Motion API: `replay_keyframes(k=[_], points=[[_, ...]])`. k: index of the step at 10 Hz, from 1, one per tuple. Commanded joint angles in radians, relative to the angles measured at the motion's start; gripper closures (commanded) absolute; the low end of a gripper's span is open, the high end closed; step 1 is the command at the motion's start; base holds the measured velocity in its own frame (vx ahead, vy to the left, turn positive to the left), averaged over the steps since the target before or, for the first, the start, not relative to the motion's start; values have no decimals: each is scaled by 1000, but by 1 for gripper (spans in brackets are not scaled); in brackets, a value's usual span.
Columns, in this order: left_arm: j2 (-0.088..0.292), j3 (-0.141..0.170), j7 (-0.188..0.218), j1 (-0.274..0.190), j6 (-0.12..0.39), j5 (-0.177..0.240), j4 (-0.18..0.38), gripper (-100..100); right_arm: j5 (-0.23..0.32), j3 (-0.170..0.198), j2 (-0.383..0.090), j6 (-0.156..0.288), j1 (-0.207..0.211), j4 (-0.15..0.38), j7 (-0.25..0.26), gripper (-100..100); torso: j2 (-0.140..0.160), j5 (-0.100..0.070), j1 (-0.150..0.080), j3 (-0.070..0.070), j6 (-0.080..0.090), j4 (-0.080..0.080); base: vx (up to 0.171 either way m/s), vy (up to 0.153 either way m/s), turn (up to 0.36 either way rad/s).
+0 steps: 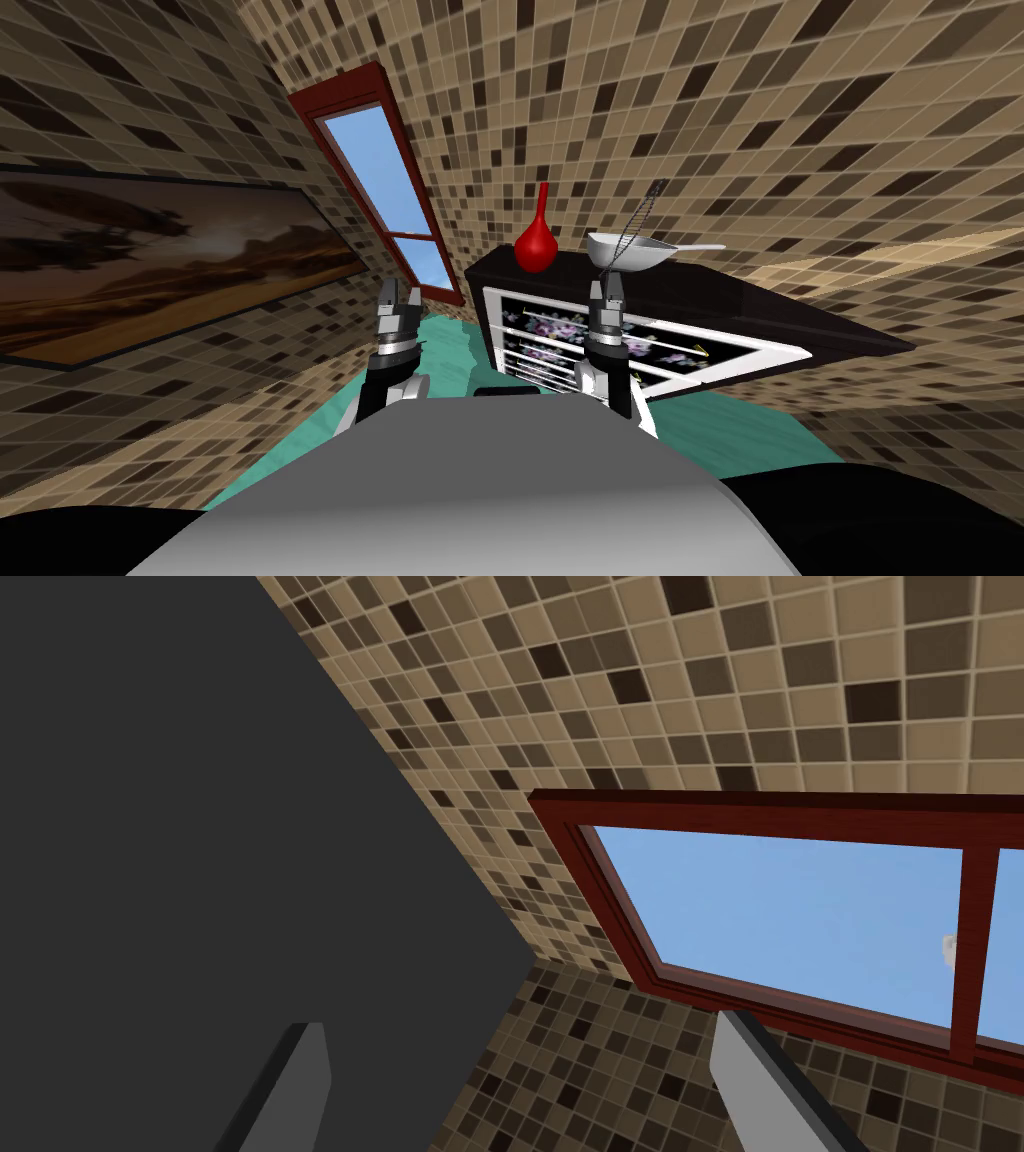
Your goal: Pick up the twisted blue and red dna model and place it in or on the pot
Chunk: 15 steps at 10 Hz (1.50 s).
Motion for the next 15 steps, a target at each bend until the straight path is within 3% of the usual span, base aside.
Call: replay_keyframes(k=[1,6,7,9,10,11,12,13,14,15], points=[[0,0,0,0,0,0,0,0,2,-18,-39,-12,-10,-22,-2,-100,0,0,0,0,0,0,-25,-11,0],[0,0,0,0,0,0,0,0,19,-150,-190,-54,-1,-71,-25,-100,8,-1,-3,5,0,2,-97,-33,-3],[0,0,0,0,0,0,0,0,19,-159,-193,-54,-1,-71,-25,-100,8,-1,-4,5,0,2,-86,-26,-2],[0,0,0,0,0,0,0,0,29,-228,-257,-73,16,-81,-43,-100,7,0,-2,4,0,2,-107,-15,-11],[0,0,0,0,0,0,0,0,29,-243,-257,-73,16,-81,-43,-100,8,0,-2,5,0,2,-82,-13,-7],[0,0,0,0,0,0,0,0,35,-282,-291,-82,28,-83,-54,-100,6,0,-1,4,0,2,-72,-22,-14],[0,0,0,0,0,0,0,0,35,-290,-291,-82,28,-83,-54,-100,6,0,-2,3,0,1,-59,-18,-4],[0,0,0,0,0,0,0,0,40,-328,-326,-91,42,-83,-66,-100,5,0,-1,3,0,1,-66,-12,-12],[0,0,0,0,0,0,0,0,40,-338,-326,-91,42,-83,-66,-100,5,0,-1,3,0,1,-55,-5,-10],[0,0,0,0,0,0,0,0,46,-379,-363,-100,58,-80,-80,-100,4,0,-1,2,0,1,-64,-10,-20]])
